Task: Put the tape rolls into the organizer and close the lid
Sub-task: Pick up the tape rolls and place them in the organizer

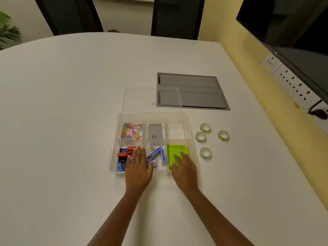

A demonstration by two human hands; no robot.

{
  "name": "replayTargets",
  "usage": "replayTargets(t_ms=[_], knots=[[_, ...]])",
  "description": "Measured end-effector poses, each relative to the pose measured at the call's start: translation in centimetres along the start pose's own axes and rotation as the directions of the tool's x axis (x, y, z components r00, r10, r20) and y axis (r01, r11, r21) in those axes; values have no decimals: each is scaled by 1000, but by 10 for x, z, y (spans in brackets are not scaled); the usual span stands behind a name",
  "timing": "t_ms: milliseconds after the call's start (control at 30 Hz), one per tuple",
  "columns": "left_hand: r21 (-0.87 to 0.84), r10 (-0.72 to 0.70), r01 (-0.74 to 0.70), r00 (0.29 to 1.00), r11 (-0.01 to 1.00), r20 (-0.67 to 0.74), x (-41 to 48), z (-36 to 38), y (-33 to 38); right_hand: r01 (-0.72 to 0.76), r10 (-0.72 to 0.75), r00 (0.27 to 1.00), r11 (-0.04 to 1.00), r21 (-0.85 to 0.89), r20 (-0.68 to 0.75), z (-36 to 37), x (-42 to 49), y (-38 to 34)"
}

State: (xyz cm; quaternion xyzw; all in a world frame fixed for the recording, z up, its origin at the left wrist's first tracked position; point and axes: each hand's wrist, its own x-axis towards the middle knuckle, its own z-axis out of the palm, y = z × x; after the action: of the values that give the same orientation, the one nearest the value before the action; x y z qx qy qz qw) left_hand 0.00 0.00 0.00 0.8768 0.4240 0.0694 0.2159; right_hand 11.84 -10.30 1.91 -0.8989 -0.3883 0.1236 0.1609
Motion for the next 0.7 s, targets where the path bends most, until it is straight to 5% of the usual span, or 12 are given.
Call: replayTargets(t_ms=[167,400,600,700], knots=[[-67,-87,84,995,994,-46,8,-2,9,11,-4,1000,963,268,-28,-14,2,10],[-94,-91,85,994,992,-65,34,-1,27,100,32,937,930,354,-349,-40,19,52],[-85,-83,78,995,993,-59,51,2,32,-137,171,980,951,279,-101,-30,44,100],[-24,-79,78,996,997,-51,59,1,28,-132,148,987,964,231,-55,-25,46,110]])
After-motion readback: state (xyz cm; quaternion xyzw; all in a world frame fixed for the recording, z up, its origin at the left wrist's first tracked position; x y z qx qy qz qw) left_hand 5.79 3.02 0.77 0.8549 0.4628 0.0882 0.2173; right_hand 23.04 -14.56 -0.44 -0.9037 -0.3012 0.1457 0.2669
